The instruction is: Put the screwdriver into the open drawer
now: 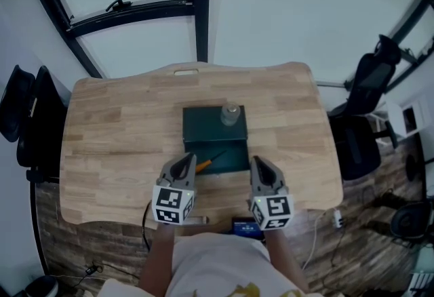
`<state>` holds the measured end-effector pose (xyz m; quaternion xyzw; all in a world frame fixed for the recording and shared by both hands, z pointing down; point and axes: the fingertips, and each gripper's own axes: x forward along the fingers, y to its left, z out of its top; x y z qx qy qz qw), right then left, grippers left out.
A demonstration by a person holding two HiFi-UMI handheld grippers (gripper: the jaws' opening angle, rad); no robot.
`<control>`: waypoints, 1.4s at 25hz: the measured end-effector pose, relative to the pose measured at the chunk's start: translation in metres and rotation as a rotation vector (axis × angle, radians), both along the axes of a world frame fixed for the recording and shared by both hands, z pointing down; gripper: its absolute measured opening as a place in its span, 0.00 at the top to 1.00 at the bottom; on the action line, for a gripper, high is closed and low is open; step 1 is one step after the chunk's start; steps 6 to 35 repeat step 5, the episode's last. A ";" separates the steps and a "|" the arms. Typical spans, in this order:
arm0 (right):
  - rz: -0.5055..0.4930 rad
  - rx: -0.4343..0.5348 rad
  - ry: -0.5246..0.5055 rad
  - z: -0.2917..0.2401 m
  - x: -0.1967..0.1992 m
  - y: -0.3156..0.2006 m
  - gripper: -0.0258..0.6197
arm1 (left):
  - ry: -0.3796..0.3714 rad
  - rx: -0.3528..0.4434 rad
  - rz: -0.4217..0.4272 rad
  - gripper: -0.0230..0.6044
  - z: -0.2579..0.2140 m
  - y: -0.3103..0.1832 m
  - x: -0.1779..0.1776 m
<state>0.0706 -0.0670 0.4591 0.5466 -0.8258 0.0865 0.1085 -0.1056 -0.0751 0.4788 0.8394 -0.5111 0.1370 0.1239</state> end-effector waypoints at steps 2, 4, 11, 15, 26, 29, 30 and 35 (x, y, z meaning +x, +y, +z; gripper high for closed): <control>0.004 0.001 -0.001 0.000 0.001 0.000 0.97 | 0.003 -0.002 0.005 0.96 0.001 0.001 0.001; 0.007 -0.001 -0.001 0.001 0.001 0.001 0.97 | 0.002 -0.003 0.009 0.96 0.001 0.001 0.001; 0.008 -0.002 -0.001 0.001 0.001 0.002 0.97 | 0.001 -0.004 0.011 0.96 0.001 0.002 0.001; 0.008 -0.002 -0.001 0.001 0.001 0.002 0.97 | 0.001 -0.004 0.011 0.96 0.001 0.002 0.001; 0.008 -0.002 -0.001 0.001 0.001 0.002 0.97 | 0.001 -0.004 0.011 0.96 0.001 0.002 0.001; 0.008 -0.002 -0.001 0.001 0.001 0.002 0.97 | 0.001 -0.004 0.011 0.96 0.001 0.002 0.001; 0.008 -0.002 -0.001 0.001 0.001 0.002 0.97 | 0.001 -0.004 0.011 0.96 0.001 0.002 0.001; 0.008 -0.002 -0.001 0.001 0.001 0.002 0.97 | 0.001 -0.004 0.011 0.96 0.001 0.002 0.001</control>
